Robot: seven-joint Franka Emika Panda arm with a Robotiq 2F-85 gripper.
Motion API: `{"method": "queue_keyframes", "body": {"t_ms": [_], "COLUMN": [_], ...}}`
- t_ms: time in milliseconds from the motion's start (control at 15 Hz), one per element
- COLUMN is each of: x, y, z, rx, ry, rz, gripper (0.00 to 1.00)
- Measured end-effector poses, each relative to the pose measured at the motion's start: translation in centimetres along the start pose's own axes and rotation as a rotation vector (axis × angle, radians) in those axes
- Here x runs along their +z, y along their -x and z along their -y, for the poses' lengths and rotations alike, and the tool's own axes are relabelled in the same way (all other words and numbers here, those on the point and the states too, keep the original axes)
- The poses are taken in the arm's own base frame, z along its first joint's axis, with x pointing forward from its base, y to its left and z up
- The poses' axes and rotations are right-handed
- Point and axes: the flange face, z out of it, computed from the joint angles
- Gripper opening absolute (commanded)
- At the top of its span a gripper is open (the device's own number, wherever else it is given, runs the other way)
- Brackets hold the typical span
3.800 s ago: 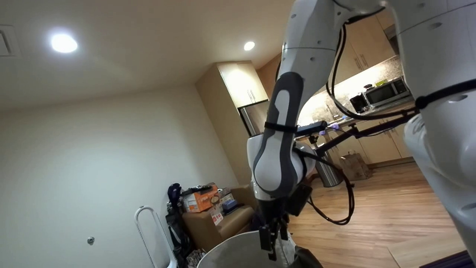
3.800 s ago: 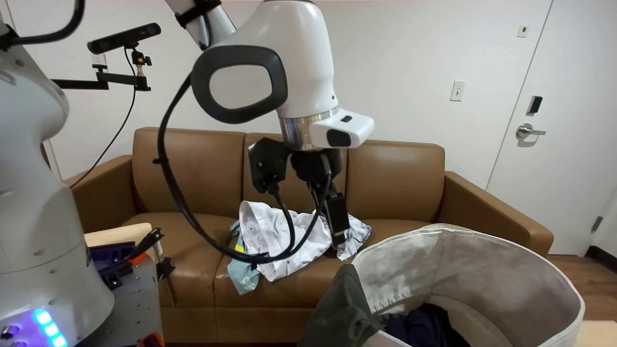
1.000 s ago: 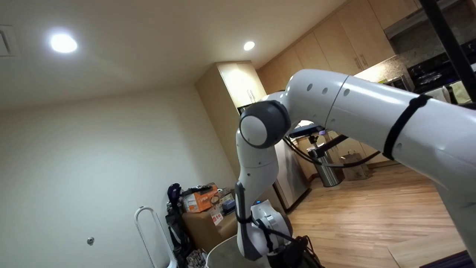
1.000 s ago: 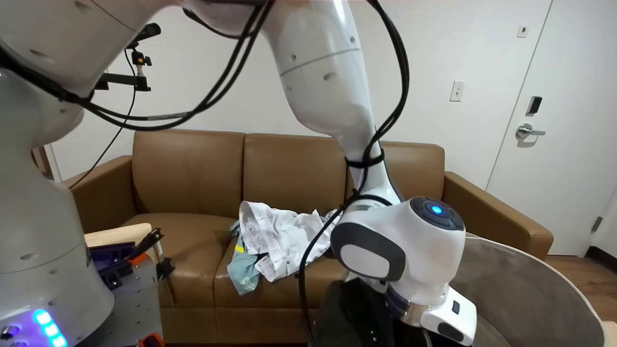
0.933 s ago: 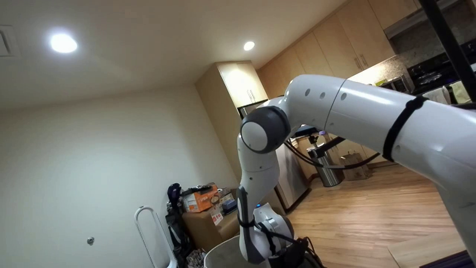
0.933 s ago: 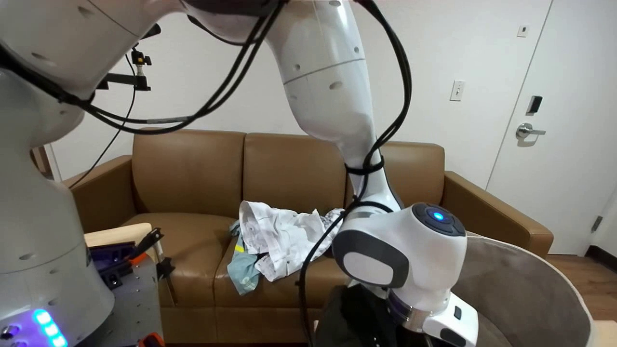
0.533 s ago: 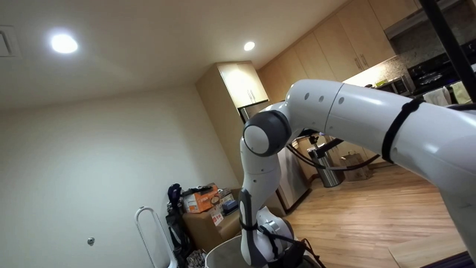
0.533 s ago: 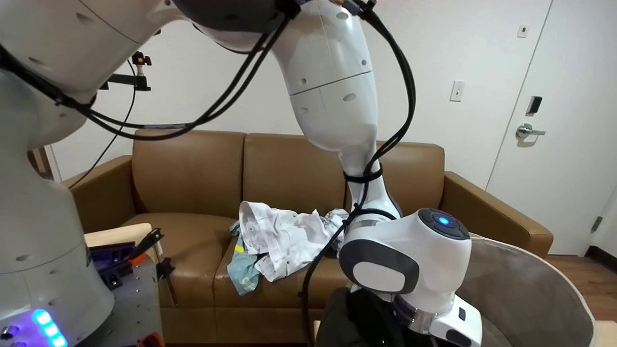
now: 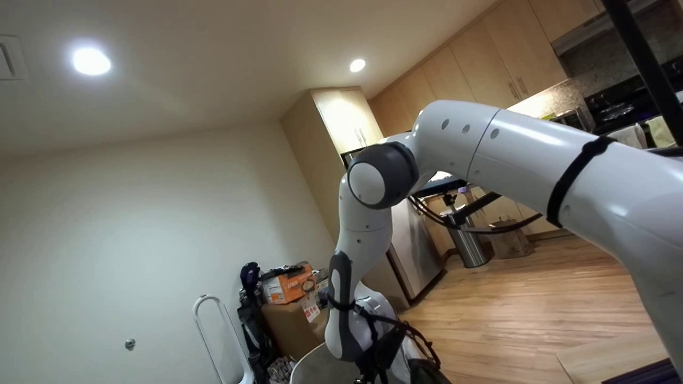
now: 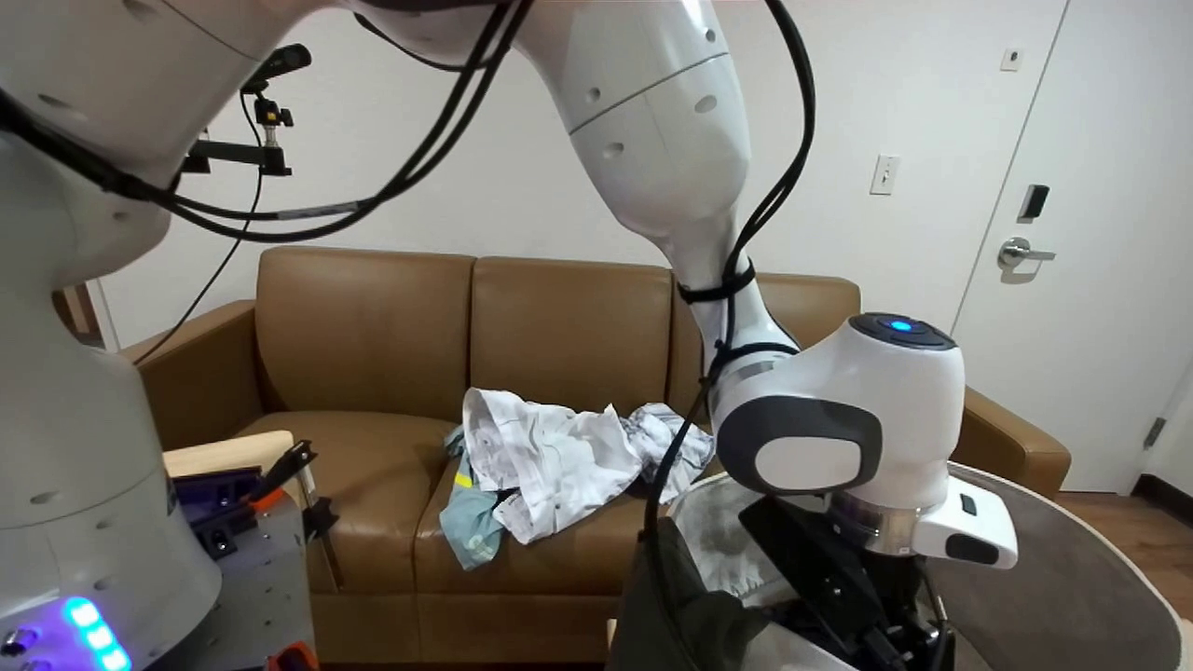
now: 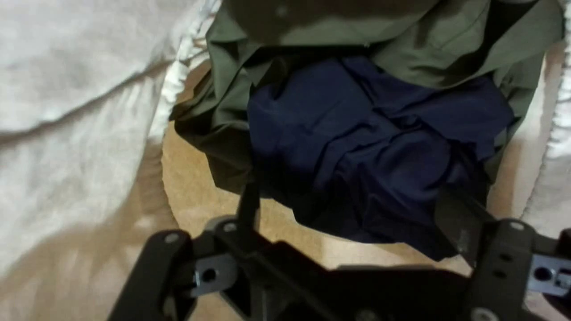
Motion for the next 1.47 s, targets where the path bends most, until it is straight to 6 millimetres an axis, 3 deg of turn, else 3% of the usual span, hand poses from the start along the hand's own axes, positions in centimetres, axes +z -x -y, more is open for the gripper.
{"method": "queue_keyframes", "body": {"t_ms": [200, 800, 1467], "x": [0.9, 2.2, 8.6], "y": [-1.8, -1.7, -2.9], "z": [0.2, 0.8, 1.0], "rx": [-0.022, -0.042, -0.164], "ry": [0.013, 0.024, 0.208], "rz": [-0.036, -0.034, -0.006], "gripper": [1.00, 1.00, 1.00]}}
